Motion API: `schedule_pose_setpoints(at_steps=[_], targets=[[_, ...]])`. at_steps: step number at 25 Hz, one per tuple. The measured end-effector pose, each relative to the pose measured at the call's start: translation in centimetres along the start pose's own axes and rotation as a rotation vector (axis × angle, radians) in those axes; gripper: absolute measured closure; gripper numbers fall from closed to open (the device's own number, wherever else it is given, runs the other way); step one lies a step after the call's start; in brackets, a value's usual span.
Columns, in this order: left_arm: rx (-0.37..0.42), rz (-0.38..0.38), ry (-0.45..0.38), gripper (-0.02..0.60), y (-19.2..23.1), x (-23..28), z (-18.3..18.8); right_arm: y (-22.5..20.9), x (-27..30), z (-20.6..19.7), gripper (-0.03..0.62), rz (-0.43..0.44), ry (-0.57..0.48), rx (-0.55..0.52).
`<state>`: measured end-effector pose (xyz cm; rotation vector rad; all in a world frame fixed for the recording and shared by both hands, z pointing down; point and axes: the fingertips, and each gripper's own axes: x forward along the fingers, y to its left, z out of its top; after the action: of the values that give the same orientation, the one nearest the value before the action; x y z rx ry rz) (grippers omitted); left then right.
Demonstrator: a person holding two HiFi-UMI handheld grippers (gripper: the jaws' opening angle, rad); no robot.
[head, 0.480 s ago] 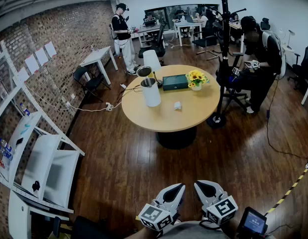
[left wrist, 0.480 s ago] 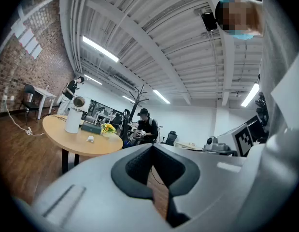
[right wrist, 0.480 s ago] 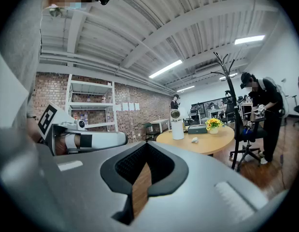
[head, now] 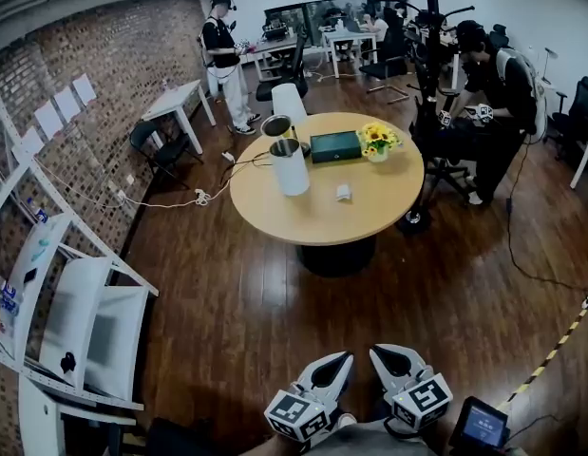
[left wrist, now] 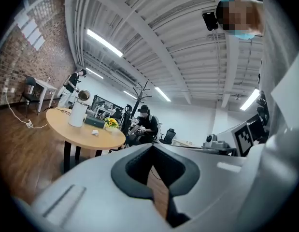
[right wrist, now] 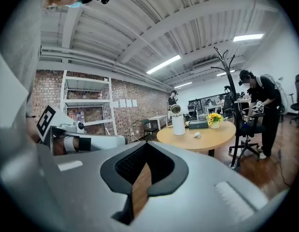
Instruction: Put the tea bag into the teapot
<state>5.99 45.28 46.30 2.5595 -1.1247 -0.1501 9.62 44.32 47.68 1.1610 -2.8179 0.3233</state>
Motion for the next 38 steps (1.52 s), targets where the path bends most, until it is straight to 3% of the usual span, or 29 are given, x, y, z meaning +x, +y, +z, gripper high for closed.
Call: schedule_pose_setpoints(at_steps=[7, 24, 33, 38], targets=[[0.007, 0.027, 0.002, 0.581, 4.6, 3.7, 1.2, -3.8, 4.6, 1.4, 0.586, 0.015, -0.023, 0.003], [0.019, 0.117, -0.029, 0.581, 12.9, 23.8, 6.4, -23.2, 13.9, 6.8, 0.586, 0.089, -0.008, -0.011], [-0.003, 0.157, -0.012, 0.581, 17.8, 27.5, 7.1, -27.3, 18.8, 6.6, 0.586, 0.101, 0.010, 0.023], [-0.023, 0.132, -0.001, 0.581, 23.0, 29.7, 7.2, -29.6, 23.4, 6.2, 0.586, 0.060, 0.005, 0.039]])
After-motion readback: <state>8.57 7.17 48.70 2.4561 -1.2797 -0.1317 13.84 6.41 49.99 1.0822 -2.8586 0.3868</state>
